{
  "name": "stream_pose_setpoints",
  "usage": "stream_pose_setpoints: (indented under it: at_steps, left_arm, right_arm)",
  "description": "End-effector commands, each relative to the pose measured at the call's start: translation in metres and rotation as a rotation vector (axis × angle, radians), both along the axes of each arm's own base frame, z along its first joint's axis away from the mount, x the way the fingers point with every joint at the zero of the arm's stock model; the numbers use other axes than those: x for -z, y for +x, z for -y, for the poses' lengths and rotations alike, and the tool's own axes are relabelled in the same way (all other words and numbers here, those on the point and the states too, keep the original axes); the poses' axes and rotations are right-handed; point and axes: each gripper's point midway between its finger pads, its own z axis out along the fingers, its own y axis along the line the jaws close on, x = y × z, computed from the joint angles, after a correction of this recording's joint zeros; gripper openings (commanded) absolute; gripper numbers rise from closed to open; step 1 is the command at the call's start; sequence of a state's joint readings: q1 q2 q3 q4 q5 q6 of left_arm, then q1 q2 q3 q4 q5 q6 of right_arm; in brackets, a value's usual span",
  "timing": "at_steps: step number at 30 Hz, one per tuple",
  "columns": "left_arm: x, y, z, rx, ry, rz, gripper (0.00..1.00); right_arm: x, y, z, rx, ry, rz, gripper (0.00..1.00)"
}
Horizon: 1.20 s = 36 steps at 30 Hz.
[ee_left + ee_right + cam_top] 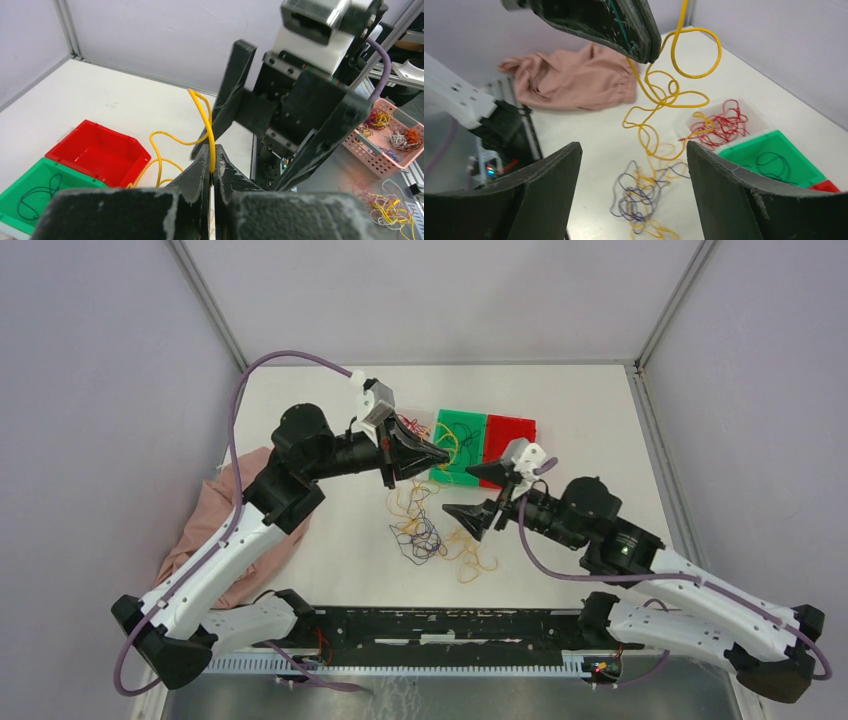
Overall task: Untangle the cables
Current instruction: Untie the cable, then place the cable in the bin.
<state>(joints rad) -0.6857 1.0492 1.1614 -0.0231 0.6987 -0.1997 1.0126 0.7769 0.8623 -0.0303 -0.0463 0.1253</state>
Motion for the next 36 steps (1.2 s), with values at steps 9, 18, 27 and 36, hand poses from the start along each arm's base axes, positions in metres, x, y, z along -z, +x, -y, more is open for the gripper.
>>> stream_pose_setpoints:
  at_steps: [9,18,27,36]
  left_arm:
    - [-0.013,-0.011,0.003,0.082,0.007,0.026,0.03]
    - [-0.011,-0.015,0.001,0.083,0.002,0.008,0.03]
    - [-0.004,0.031,-0.021,-0.207,0.107,0.113,0.57]
    - [0.088,0.081,-0.067,-0.431,0.611,0.096,0.99]
  right_arm:
    - [-0.002,0.061,-0.026,0.18,-0.101,0.203,0.84]
    - [-0.025,0.07,-0.043,0.187,0.018,0.252,0.64]
    - [0.015,0.093,-0.008,0.291,-0.08,0.129,0.0]
    - [0.098,0.168,0.104,0.721,-0.252,-0.26,0.0]
